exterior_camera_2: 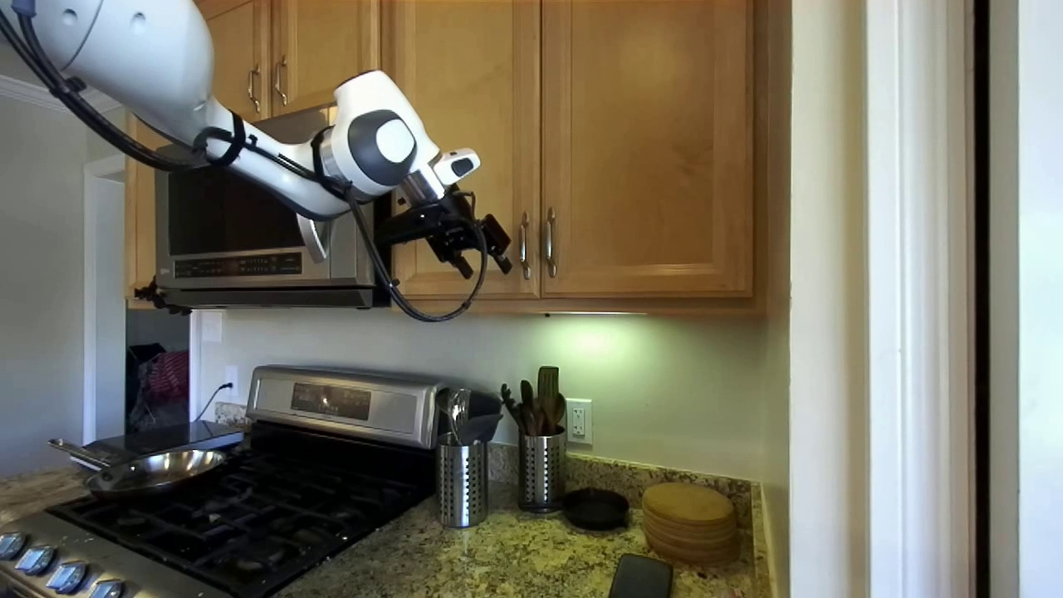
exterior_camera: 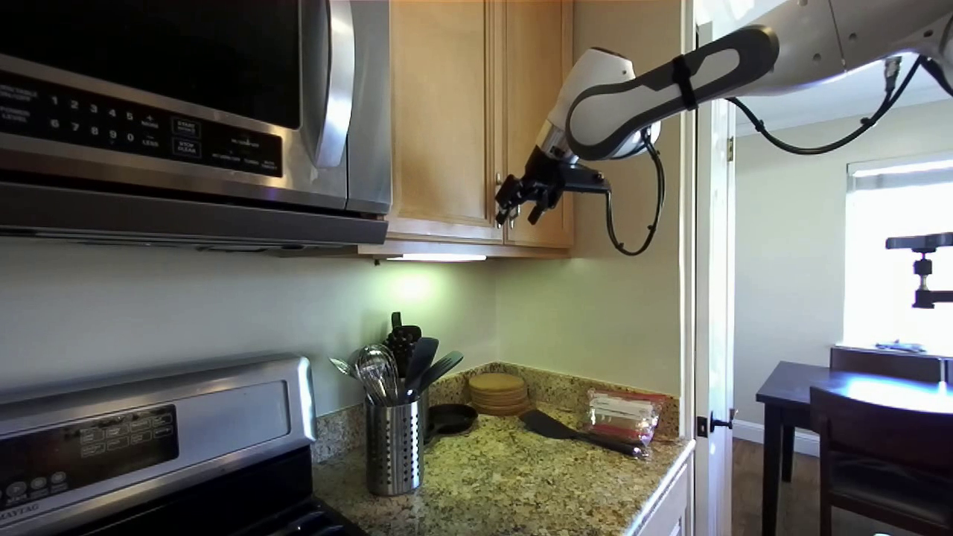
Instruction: Open the left door to the cupboard
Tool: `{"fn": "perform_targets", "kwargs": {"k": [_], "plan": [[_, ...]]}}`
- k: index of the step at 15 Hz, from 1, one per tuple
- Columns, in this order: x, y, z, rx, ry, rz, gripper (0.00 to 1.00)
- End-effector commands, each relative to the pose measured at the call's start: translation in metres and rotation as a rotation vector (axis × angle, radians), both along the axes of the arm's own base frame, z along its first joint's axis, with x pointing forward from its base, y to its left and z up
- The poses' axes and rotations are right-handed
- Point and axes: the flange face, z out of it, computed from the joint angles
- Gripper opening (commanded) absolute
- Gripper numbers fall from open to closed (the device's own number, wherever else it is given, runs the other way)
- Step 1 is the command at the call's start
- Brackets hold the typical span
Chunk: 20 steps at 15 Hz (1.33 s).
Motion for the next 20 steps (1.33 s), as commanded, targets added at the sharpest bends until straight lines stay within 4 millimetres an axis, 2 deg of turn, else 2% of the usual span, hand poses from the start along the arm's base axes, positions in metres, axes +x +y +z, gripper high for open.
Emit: {"fn": "perform_targets", "kwargs": {"k": [1,7,13,14,15,17,20], "plan": [[0.009,-0.016,0.019,-0.008,-0.095,-0.053,1.00],[0.026,-0.035,0.040,0.040,-0.163,-0.118,1.00],[0.043,-0.036,0.041,0.068,-0.142,-0.121,1.00],[0.045,-0.035,0.041,0.071,-0.144,-0.118,0.95],[0.047,-0.036,0.040,0.070,-0.143,-0.119,0.74],[0.050,-0.038,0.040,0.069,-0.139,-0.127,0.70],[0.051,-0.039,0.042,0.074,-0.131,-0.128,0.50]]}}
